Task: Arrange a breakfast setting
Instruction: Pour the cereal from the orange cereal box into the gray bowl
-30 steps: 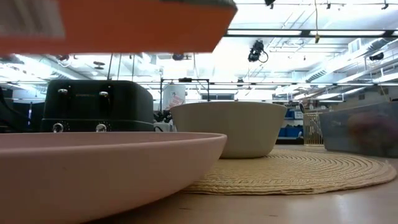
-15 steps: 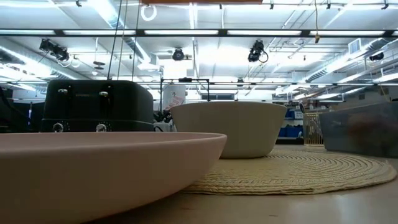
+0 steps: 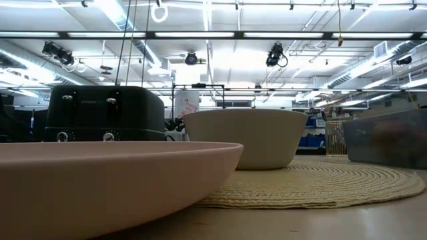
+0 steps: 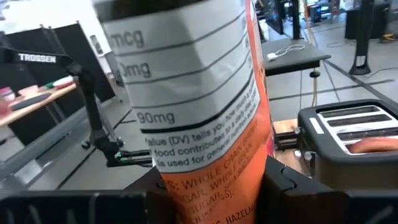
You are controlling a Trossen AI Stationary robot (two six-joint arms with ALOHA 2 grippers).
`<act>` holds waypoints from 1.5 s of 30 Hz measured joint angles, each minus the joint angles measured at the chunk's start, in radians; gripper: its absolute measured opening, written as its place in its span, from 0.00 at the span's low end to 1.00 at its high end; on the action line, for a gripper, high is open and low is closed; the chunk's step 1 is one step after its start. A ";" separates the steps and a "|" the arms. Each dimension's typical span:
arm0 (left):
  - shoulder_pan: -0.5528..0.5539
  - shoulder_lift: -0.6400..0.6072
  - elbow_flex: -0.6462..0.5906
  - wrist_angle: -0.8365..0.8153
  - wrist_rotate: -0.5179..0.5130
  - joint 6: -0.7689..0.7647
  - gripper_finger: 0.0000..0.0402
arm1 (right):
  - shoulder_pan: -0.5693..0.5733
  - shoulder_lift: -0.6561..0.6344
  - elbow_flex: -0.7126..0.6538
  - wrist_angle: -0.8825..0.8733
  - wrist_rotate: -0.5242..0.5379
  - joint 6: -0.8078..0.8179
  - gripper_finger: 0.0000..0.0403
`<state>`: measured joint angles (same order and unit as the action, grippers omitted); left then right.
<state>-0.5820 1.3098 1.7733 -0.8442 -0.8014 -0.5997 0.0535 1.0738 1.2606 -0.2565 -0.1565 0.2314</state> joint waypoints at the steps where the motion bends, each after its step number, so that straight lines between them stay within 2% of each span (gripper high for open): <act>1: 0.029 0.002 -0.015 0.056 0.033 0.055 0.86 | 0.001 0.000 0.000 0.002 -0.008 -0.002 0.30; 4: 0.096 0.002 -0.055 0.173 0.093 0.192 0.87 | 0.004 -0.001 0.000 0.015 -0.056 -0.006 0.30; 6: 0.129 0.010 -0.070 0.184 0.106 0.225 0.87 | 0.006 -0.006 0.000 0.025 -0.073 -0.006 0.30; 9: 0.160 0.032 -0.080 0.219 0.137 0.260 0.87 | 0.006 -0.016 0.000 0.019 -0.081 -0.007 0.30; 15: 0.189 0.104 -0.081 0.391 0.163 0.419 0.87 | 0.006 -0.017 0.000 0.040 -0.082 -0.026 0.30; 22: 0.238 0.133 -0.081 0.473 0.173 0.407 0.86 | 0.005 -0.026 0.002 0.011 -0.074 -0.032 0.30; 25: 0.239 0.134 -0.082 0.493 0.176 0.399 0.80 | 0.005 -0.031 0.004 -0.013 -0.070 -0.039 0.30; 31: 0.239 0.134 -0.083 0.492 0.180 0.400 0.58 | 0.004 -0.031 0.004 -0.034 -0.049 -0.064 0.30; 33: 0.239 0.134 -0.083 0.490 0.179 0.398 0.55 | 0.005 -0.030 0.004 -0.037 -0.036 -0.067 0.34; 39: 0.239 0.132 -0.083 0.502 0.157 0.398 0.54 | 0.004 -0.044 0.002 0.004 0.041 -0.102 0.53; 45: 0.236 0.105 -0.082 0.565 0.099 0.457 0.54 | 0.000 -0.135 -0.001 0.070 0.147 -0.159 0.75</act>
<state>-0.3463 1.4150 1.6917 -0.2793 -0.7028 -0.1427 0.0536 0.9392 1.2594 -0.1868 -0.0092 0.0725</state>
